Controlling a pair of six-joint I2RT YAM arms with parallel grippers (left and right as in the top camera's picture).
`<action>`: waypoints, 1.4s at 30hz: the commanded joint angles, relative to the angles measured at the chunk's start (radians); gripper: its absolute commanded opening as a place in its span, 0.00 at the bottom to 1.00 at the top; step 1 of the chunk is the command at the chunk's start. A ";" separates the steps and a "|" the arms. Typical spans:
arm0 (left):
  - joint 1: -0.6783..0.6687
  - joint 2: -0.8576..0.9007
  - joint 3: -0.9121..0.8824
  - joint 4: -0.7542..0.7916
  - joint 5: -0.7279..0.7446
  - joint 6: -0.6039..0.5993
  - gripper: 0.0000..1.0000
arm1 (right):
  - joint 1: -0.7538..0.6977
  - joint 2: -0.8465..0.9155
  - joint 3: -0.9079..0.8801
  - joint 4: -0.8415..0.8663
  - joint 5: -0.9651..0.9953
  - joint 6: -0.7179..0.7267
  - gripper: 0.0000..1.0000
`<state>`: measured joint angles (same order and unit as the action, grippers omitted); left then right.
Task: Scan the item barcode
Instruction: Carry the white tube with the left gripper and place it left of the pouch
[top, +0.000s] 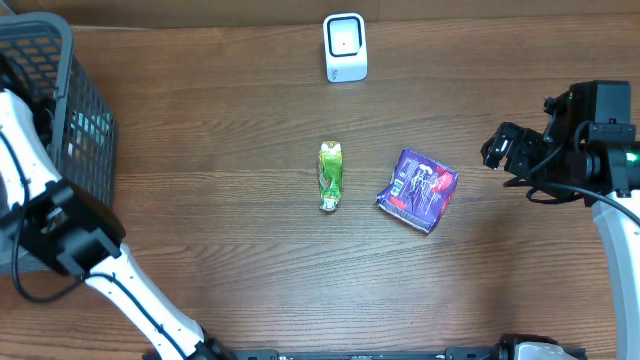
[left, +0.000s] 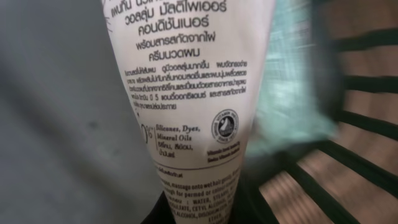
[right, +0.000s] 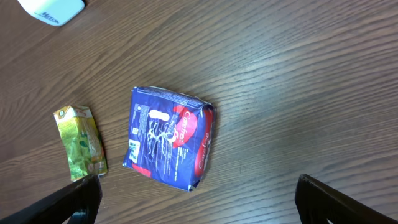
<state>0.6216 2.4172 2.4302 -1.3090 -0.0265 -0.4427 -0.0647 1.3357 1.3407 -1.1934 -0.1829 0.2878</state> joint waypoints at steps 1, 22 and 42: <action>-0.021 -0.329 0.029 0.014 0.001 0.092 0.04 | -0.003 -0.002 0.005 0.010 -0.002 -0.003 1.00; -0.731 -0.499 -0.176 -0.351 0.112 0.327 0.04 | -0.003 -0.002 0.005 0.051 -0.002 -0.003 1.00; -0.935 -0.383 -0.895 0.200 0.192 0.098 0.56 | -0.003 -0.002 0.005 0.050 -0.002 -0.004 1.00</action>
<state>-0.3210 2.0563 1.5459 -1.1210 0.1764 -0.3103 -0.0650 1.3357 1.3407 -1.1461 -0.1833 0.2874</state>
